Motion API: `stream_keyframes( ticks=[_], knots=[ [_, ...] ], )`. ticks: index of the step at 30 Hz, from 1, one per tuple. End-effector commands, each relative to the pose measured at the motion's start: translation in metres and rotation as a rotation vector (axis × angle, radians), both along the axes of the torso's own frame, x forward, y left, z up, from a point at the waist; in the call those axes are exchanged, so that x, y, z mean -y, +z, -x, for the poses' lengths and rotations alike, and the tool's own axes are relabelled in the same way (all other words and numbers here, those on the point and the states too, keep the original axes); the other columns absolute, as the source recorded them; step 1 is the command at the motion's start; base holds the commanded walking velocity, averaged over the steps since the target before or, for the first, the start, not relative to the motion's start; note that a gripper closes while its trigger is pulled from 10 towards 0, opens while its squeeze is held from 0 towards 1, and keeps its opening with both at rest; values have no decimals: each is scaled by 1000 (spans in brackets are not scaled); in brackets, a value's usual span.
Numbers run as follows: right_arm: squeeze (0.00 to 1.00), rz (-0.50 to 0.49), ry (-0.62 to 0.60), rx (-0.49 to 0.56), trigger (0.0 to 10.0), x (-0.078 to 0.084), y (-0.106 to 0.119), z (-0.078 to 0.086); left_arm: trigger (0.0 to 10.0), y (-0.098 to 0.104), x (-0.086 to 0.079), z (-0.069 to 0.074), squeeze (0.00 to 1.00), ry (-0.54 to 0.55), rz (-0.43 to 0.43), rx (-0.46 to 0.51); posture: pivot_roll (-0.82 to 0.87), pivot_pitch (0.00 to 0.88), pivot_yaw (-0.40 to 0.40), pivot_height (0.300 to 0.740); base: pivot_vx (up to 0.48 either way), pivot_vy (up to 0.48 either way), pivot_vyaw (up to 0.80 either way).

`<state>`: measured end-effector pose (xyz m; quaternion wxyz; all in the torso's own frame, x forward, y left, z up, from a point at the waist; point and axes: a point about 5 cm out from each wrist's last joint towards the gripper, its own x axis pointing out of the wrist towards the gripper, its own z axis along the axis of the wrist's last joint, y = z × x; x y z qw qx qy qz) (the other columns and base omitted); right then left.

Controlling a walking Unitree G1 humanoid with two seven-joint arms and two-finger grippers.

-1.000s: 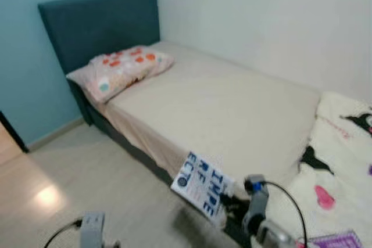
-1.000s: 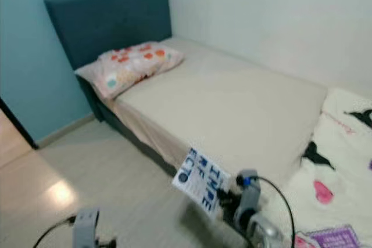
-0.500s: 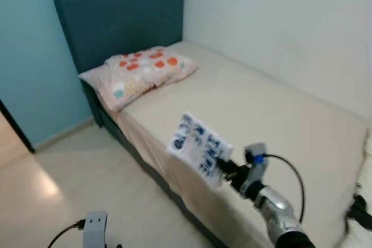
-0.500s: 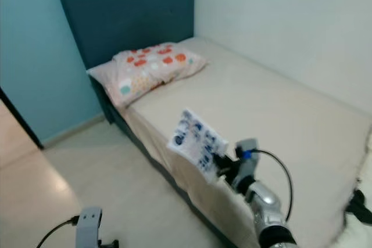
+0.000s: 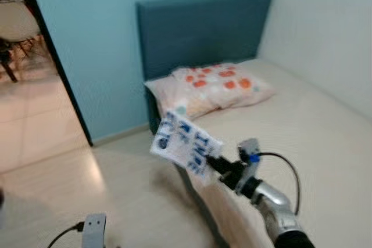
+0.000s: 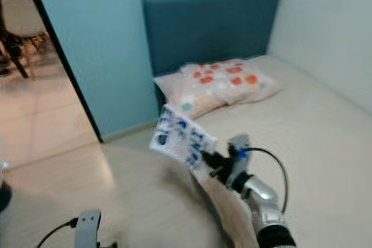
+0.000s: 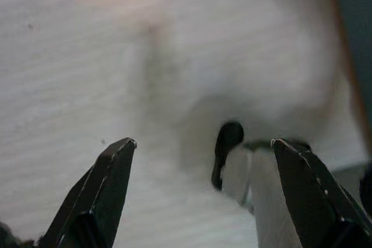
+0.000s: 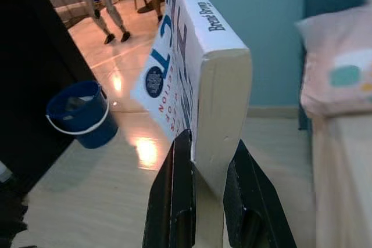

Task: Clean up the room

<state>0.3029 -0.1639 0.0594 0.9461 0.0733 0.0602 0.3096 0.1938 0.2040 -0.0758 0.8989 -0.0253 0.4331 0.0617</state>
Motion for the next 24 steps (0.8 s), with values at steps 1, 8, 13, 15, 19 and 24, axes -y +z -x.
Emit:
stream_keyframes(
  ticks=[1, 8, 13, 15, 19, 24],
  knots=[
    [0, -4, -167, 10, 10000, 23, 6, -8, 10000, -5, 2, 8, 0, -3, 7, -33, 74, 41, -11, 716, 480, 0, 0],
    [0, 6, -239, -38, 10000, 33, 4, -11, 10000, -5, 3, 9, 0, -4, 10, -33, 74, 41, -11, 716, 480, 0, 0],
    [0, -63, -291, -86, 10000, 40, 4, -12, 10000, -6, 5, 9, 0, 0, 12, -39, 71, 44, -11, 716, 384, 0, -758],
    [0, -70, -293, -137, 10000, 39, -2, -11, 10000, -6, 5, 9, 0, 21, 14, -41, 69, 44, -12, 716, 0, 0, 0],
    [0, -76, -304, -177, 10000, 39, -8, -8, 10000, -5, 6, 8, 0, 17, 16, -39, 68, 44, -13, 716, 0, -61, 0],
    [0, -159, -424, -257, 10000, 52, -18, -5, 10000, -5, 4, 7, 0, 19, 3, -42, 65, 47, -10, 716, 0, -454, 0]
  ],
)
